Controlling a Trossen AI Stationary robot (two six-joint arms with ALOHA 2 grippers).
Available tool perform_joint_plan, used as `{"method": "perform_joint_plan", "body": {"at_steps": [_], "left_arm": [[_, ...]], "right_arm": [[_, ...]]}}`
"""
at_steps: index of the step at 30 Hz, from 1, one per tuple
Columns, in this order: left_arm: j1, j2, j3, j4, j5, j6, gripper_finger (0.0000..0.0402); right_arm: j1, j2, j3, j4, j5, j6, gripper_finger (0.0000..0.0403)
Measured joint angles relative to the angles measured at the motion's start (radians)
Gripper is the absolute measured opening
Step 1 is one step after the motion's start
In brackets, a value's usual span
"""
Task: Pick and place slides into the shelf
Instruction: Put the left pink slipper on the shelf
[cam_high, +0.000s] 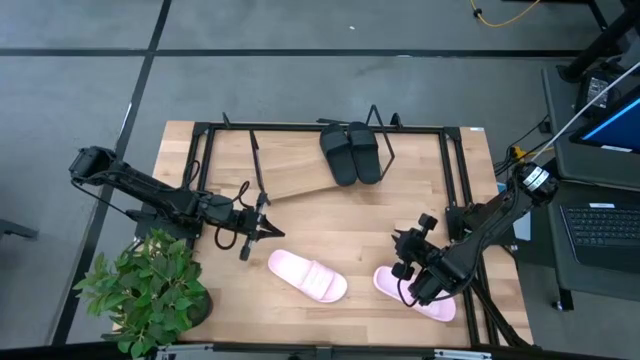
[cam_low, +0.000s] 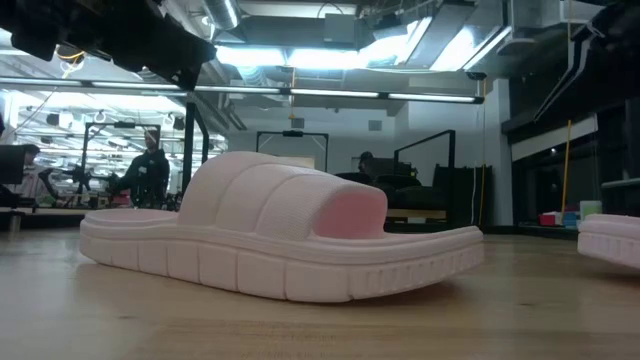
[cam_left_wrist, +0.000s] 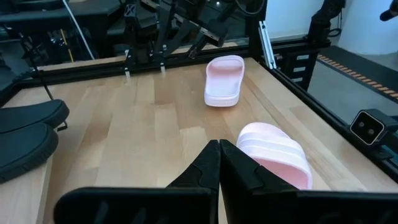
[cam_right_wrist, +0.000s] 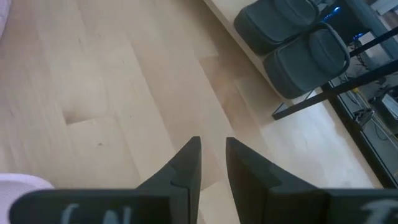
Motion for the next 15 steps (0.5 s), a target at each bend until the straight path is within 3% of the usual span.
{"method": "perform_joint_plan", "body": {"at_steps": [7, 15], "left_arm": [[0.000, 0.000, 0.000, -0.001, 0.030, 0.001, 0.0000], [0.000, 0.014, 0.000, -0.001, 0.148, -0.007, 0.0000]], "right_arm": [[0.000, 0.000, 0.000, 0.037, -0.043, 0.000, 0.0076], [0.000, 0.000, 0.000, 0.077, -0.054, 0.000, 0.0076]]}}
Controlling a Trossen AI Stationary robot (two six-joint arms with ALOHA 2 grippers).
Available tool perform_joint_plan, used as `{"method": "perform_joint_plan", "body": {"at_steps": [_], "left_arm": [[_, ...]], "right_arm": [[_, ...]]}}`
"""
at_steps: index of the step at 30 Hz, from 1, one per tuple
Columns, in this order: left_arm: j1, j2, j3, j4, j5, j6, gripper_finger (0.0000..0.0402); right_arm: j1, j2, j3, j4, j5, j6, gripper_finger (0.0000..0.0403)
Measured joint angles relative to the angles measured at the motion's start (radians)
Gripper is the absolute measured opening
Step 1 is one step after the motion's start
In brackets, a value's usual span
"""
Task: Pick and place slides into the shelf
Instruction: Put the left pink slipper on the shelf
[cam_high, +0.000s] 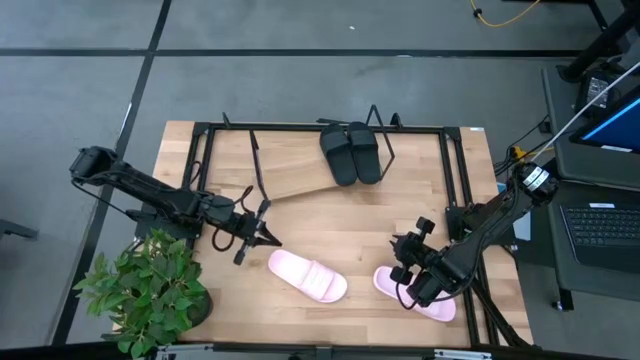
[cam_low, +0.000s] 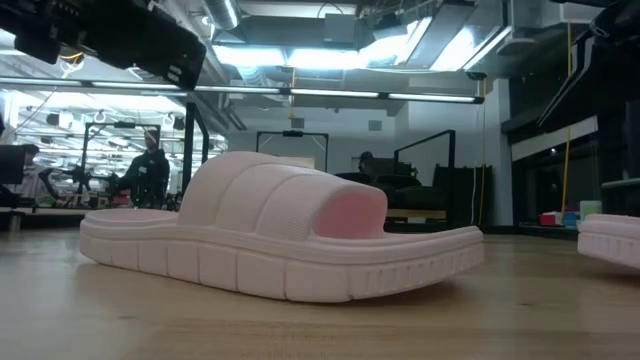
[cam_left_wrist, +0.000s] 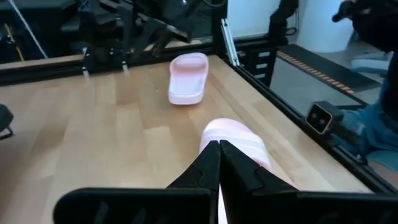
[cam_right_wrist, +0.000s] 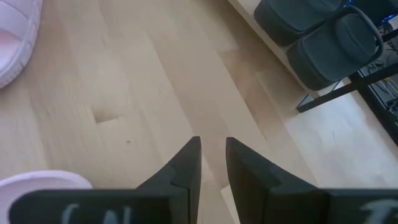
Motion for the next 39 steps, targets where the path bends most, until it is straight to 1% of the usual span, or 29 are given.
{"method": "perform_joint_plan", "body": {"at_steps": [3, 5, 7, 10, 12, 16, 19, 21, 26, 29, 32, 35, 39], "left_arm": [[0.000, 0.018, 0.000, 0.002, -0.040, -0.026, 0.0000], [0.000, 0.043, 0.000, 0.031, -0.070, -0.050, 0.0000], [0.000, 0.082, 0.000, 0.089, -0.072, -0.054, 0.0000], [0.000, 0.157, 0.000, 0.196, -0.039, -0.086, 0.0000], [0.000, 0.200, 0.007, 0.218, -0.015, -0.161, 0.0000], [0.000, 0.246, 0.013, 0.201, 0.042, -0.409, 0.0000], [0.000, 0.257, 0.014, 0.204, 0.045, -0.563, 0.0000], [0.000, 0.260, 0.014, 0.205, 0.027, -0.614, 0.0000], [-0.001, 0.261, 0.030, 0.214, -0.019, -0.623, 0.0000], [-0.001, 0.267, 0.060, 0.215, -0.019, -0.623, 0.0000], [-0.001, 0.299, 0.097, 0.213, 0.026, -0.624, 0.0000], [-0.002, 0.369, 0.144, 0.212, 0.073, -0.624, 0.0001], [-0.011, 0.467, 0.200, 0.203, 0.118, -0.586, 0.0024]], "right_arm": [[0.000, 0.000, 0.000, 0.000, 0.001, 0.000, 0.0076], [0.000, 0.000, 0.000, 0.000, 0.001, 0.000, 0.0076], [0.000, 0.000, 0.000, 0.000, 0.001, 0.000, 0.0076], [0.000, 0.000, 0.000, 0.008, 0.004, 0.000, 0.0076], [0.000, 0.000, 0.000, 0.030, 0.009, 0.000, 0.0076], [0.000, 0.000, 0.000, 0.068, 0.009, -0.002, 0.0076], [0.000, 0.000, 0.000, 0.069, 0.009, -0.004, 0.0076], [0.000, 0.000, 0.000, 0.069, 0.010, -0.005, 0.0076], [0.000, 0.000, 0.000, 0.069, 0.010, -0.007, 0.0076], [0.000, 0.000, 0.000, 0.068, 0.010, -0.008, 0.0076], [0.000, 0.000, 0.000, 0.066, 0.011, -0.008, 0.0076], [0.000, 0.000, 0.000, 0.066, 0.013, -0.020, 0.0076], [0.000, 0.000, 0.000, 0.067, 0.013, -0.023, 0.0076]]}}
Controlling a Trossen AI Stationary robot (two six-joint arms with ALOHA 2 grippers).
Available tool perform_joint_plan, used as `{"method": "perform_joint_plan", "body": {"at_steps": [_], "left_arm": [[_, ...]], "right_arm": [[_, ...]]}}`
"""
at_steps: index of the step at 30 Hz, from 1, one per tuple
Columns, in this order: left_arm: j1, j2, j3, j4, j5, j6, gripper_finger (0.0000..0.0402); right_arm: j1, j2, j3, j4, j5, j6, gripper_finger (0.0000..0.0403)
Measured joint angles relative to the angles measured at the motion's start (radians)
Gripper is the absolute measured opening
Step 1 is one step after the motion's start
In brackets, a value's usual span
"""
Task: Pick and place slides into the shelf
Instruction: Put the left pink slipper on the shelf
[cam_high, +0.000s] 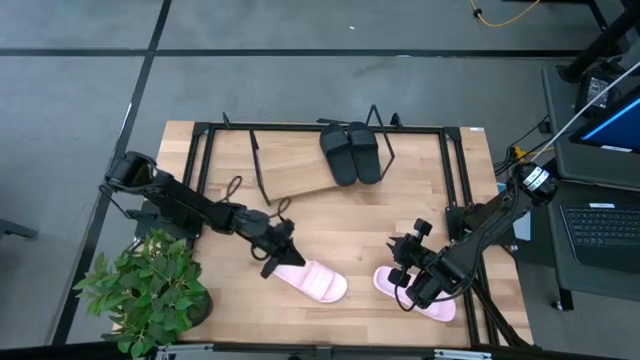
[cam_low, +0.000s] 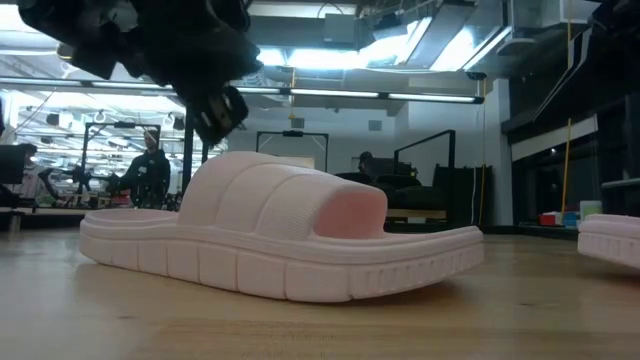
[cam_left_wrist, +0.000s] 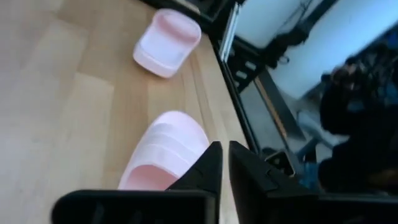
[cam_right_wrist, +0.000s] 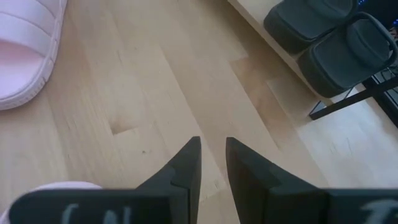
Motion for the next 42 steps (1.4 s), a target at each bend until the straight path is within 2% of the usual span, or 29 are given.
{"method": "perform_joint_plan", "body": {"at_steps": [4, 9, 12, 17, 26, 31, 42], "left_arm": [[-0.003, 0.039, 0.041, -0.086, 0.012, 0.107, 0.0061], [-0.002, 0.038, 0.069, -0.248, -0.085, 0.311, 0.0095], [-0.002, 0.038, 0.071, -0.248, -0.091, 0.378, 0.0104], [-0.002, 0.040, 0.071, -0.255, -0.095, 0.462, 0.0103], [-0.002, 0.143, 0.089, -0.251, -0.215, 0.568, 0.0099], [-0.002, 0.196, 0.124, -0.244, -0.218, 0.643, 0.0099], [-0.001, 0.284, 0.194, -0.244, -0.215, 0.679, 0.0099]], "right_arm": [[0.000, 0.000, 0.000, 0.000, 0.000, -0.003, 0.0076], [0.000, 0.000, 0.000, 0.005, 0.000, -0.003, 0.0076], [0.000, 0.000, 0.000, 0.015, 0.000, -0.003, 0.0076], [0.000, 0.000, 0.000, 0.025, -0.001, -0.003, 0.0076], [0.000, 0.000, -0.001, 0.042, -0.001, 0.000, 0.0076], [0.000, 0.000, -0.001, 0.043, 0.003, 0.000, 0.0076], [0.000, 0.000, -0.001, 0.045, 0.027, -0.002, 0.0076]]}}
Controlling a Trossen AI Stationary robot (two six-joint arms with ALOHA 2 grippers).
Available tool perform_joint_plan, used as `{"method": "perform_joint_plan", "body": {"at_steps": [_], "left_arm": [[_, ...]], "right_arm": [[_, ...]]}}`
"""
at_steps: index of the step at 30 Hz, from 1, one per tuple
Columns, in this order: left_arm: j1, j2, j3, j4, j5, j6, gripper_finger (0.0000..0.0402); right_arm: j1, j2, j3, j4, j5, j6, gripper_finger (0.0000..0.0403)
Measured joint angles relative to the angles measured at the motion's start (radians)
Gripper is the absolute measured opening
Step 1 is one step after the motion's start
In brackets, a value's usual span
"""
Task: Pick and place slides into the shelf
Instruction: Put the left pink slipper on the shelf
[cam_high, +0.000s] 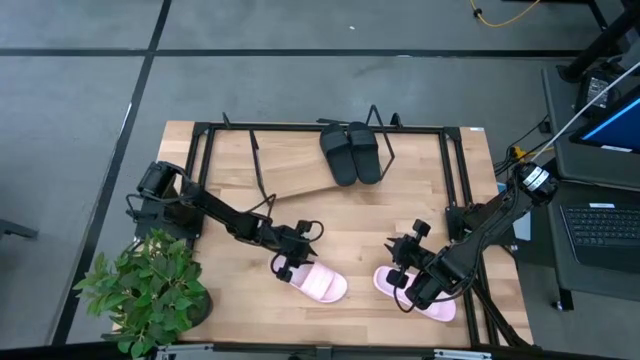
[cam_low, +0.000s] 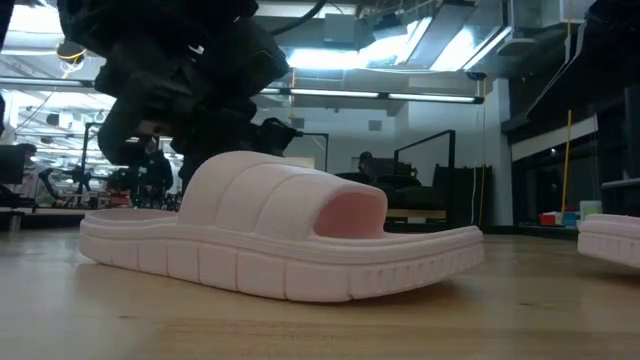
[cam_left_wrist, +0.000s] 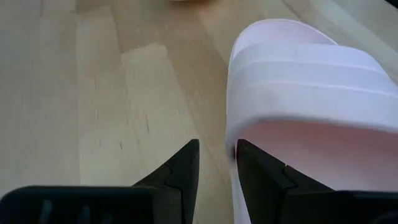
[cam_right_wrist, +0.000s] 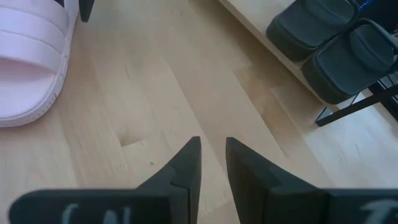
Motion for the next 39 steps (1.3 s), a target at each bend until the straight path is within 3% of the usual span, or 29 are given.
{"method": "perform_joint_plan", "body": {"at_steps": [5, 14, 22, 25, 31, 39], "left_arm": [[0.000, 0.014, 0.032, -0.003, 0.004, 0.043, 0.0099], [0.000, 0.014, 0.039, 0.038, 0.117, 0.041, 0.0093], [0.000, 0.014, 0.039, 0.038, 0.183, 0.037, 0.0013], [0.000, 0.014, 0.039, 0.036, 0.181, 0.014, 0.0005], [0.000, 0.014, 0.039, 0.037, 0.023, 0.015, 0.0001], [0.001, 0.014, 0.039, 0.040, -0.401, -0.017, 0.0000]], "right_arm": [[0.000, 0.000, 0.000, 0.000, 0.000, 0.000, 0.0076], [0.000, 0.000, 0.000, -0.001, 0.005, 0.000, 0.0076], [0.000, 0.000, 0.000, -0.002, 0.015, 0.000, 0.0076], [0.001, 0.000, 0.000, -0.002, 0.015, 0.000, 0.0076], [0.001, 0.000, 0.000, -0.001, 0.015, 0.000, 0.0076], [0.001, 0.000, 0.000, -0.001, 0.015, 0.000, 0.0076]]}}
